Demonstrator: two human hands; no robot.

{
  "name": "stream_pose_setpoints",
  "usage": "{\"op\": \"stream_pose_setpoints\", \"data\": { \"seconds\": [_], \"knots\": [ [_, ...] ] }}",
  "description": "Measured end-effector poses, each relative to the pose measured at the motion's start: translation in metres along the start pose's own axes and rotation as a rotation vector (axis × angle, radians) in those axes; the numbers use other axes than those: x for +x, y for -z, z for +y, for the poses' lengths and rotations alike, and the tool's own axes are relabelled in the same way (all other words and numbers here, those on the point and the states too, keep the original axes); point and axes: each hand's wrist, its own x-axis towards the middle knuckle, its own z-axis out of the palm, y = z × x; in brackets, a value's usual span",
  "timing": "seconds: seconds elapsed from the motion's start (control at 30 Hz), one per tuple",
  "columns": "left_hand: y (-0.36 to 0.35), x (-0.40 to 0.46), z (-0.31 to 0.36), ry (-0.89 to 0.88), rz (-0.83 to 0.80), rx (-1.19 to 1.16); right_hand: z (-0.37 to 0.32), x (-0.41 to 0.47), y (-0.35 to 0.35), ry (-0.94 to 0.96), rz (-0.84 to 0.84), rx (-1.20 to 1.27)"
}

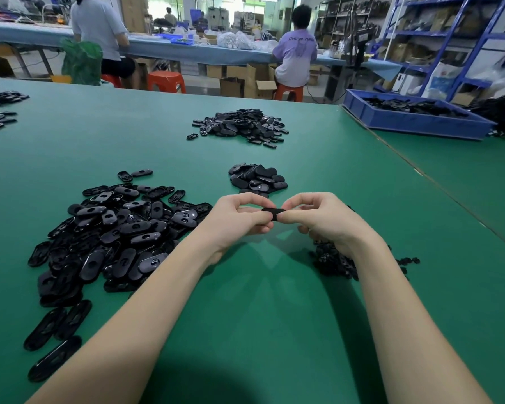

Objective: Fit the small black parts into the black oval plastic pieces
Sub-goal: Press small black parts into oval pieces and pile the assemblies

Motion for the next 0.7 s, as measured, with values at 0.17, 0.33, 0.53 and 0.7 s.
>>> {"op": "stream_pose_setpoints", "data": {
  "seconds": [0.17,0.33,0.53,0.7],
  "knots": [
    [0.0,0.001,-0.002,-0.033,0.038,0.036,-0.001,0.001,-0.005,0.047,0.049,-0.004],
    [0.003,-0.001,-0.001,-0.057,0.046,0.042,0.0,0.002,-0.008,0.091,0.075,0.029],
    [0.002,0.001,-0.003,-0.089,0.06,0.097,0.004,0.007,-0.011,0.069,0.123,-0.008],
    [0.0,0.005,-0.007,-0.084,0.092,0.105,0.005,0.01,-0.014,0.061,0.159,-0.022]
  ]
}}
